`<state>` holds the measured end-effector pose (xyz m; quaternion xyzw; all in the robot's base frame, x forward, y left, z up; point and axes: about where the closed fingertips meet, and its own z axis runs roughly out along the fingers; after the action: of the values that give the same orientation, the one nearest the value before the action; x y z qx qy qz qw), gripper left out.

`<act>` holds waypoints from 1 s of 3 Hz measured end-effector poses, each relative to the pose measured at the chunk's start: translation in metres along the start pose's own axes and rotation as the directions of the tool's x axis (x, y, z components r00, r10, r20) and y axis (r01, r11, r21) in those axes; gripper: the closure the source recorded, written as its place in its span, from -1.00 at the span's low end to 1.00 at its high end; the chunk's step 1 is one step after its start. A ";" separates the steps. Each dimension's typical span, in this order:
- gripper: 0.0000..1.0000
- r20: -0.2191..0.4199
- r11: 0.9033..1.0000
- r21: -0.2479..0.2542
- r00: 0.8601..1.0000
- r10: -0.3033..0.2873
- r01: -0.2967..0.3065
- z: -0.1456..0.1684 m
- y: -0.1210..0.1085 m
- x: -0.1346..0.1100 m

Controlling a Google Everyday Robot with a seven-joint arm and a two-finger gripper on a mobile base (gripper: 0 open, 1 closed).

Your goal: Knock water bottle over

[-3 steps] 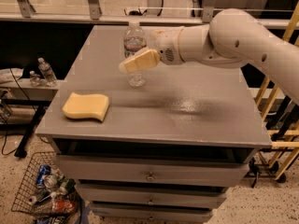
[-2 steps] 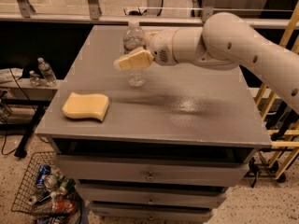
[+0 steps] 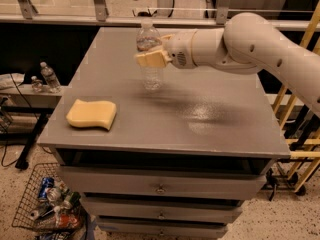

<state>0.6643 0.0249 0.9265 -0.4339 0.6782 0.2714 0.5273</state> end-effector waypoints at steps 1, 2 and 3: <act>0.88 -0.011 0.997 -0.005 0.997 -0.078 0.078 -0.027 -0.024 -0.013; 1.00 -0.098 0.972 -0.053 0.967 -0.233 0.229 -0.039 -0.041 -0.031; 1.00 -0.264 0.909 -0.155 0.871 -0.415 0.386 -0.035 -0.046 -0.034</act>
Offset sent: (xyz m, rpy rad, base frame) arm 0.0160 -0.0675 0.0553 -0.4575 -0.1771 0.2801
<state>0.6903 -0.0159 0.9738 -0.6254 0.6294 0.1220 0.4448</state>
